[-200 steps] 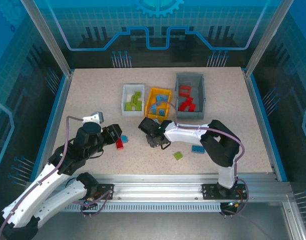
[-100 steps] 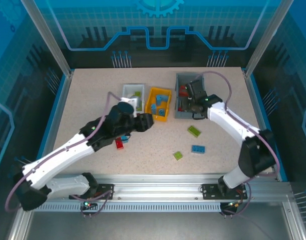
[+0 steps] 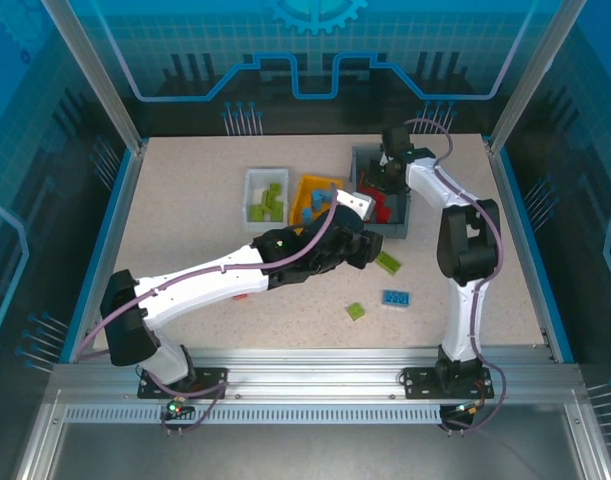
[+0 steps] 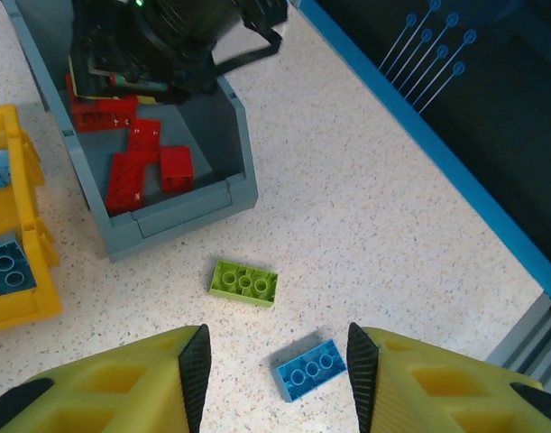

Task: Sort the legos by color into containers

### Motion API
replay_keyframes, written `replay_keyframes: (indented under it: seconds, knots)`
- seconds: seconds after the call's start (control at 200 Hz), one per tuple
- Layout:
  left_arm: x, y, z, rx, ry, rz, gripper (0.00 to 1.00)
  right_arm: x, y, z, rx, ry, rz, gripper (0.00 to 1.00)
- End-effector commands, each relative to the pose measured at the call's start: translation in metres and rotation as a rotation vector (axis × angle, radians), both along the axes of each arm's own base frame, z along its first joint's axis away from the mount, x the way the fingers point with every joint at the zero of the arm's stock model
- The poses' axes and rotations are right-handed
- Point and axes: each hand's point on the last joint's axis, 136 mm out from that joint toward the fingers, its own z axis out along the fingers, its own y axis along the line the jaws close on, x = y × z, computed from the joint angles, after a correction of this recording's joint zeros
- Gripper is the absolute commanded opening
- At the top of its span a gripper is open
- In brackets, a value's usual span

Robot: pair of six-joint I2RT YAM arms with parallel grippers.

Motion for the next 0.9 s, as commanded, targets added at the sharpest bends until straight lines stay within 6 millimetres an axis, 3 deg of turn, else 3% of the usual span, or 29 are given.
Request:
replay_keyframes:
  seconds: [0.0,0.1,0.27,0.41,0.505,0.675,0.81,0.895]
  knots:
    - [0.003,-0.003,0.014,-0.007,-0.051,0.005,0.47,-0.003,0.003,-0.007,0.02,0.063,0.024,0.37]
    - [-0.001,0.0,0.008,-0.004,-0.039,0.009,0.47,-0.002,0.002,-0.004,0.012,0.053,0.02,0.48]
    - [-0.005,0.006,0.003,0.006,-0.03,0.017,0.47,-0.005,-0.003,0.027,0.004,-0.014,0.017,0.55]
    - [-0.01,0.004,-0.006,0.017,-0.011,-0.009,0.48,-0.016,-0.005,0.069,-0.01,-0.098,0.02,0.55]
    - [-0.018,-0.008,-0.018,0.036,0.011,-0.097,0.53,-0.032,-0.009,0.101,-0.04,-0.169,0.018,0.55]
    - [-0.029,-0.03,-0.055,0.086,0.095,-0.289,0.59,-0.096,-0.031,0.153,-0.082,-0.295,-0.009,0.57]
    - [-0.051,-0.055,-0.087,0.135,0.088,-0.564,0.64,-0.157,-0.048,0.173,-0.085,-0.366,-0.013,0.62]
    - [-0.053,-0.067,-0.112,0.198,0.046,-0.676,0.65,-0.196,-0.055,0.187,-0.068,-0.425,0.003,0.66]
